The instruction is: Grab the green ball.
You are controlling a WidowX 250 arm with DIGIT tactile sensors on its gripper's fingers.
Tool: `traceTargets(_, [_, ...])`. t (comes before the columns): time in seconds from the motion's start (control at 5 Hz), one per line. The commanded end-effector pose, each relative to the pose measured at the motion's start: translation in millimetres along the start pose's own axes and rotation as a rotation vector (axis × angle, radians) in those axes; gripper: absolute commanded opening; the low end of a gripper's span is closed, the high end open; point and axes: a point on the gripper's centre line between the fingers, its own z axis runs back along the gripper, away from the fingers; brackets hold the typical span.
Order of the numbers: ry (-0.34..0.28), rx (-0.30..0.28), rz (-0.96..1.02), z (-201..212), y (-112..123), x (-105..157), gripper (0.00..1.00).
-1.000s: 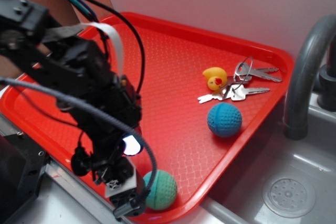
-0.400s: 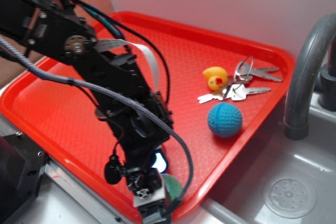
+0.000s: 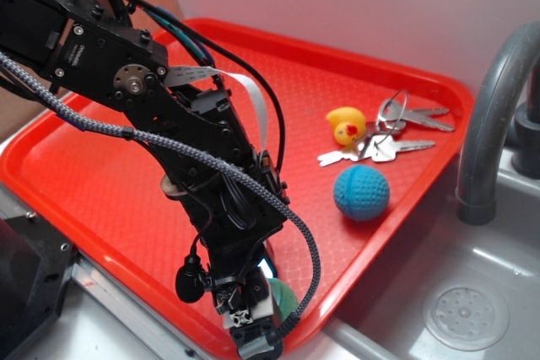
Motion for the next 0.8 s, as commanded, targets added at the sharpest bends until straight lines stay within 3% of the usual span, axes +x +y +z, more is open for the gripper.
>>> traceTargets(0.0, [-0.040,0.006,-0.004,11.6,-11.5,-1.1,0.00])
traceTargets(0.2, [-0.124,0.138,0.123,65.6,6.7,-19.9,0.00])
traceTargets(0.4, [-0.194,0.325,0.338,126.8,36.5,-22.2,0.00])
traceTargets(0.6, [-0.208,0.322,0.428,188.9,71.4,-37.2,0.00])
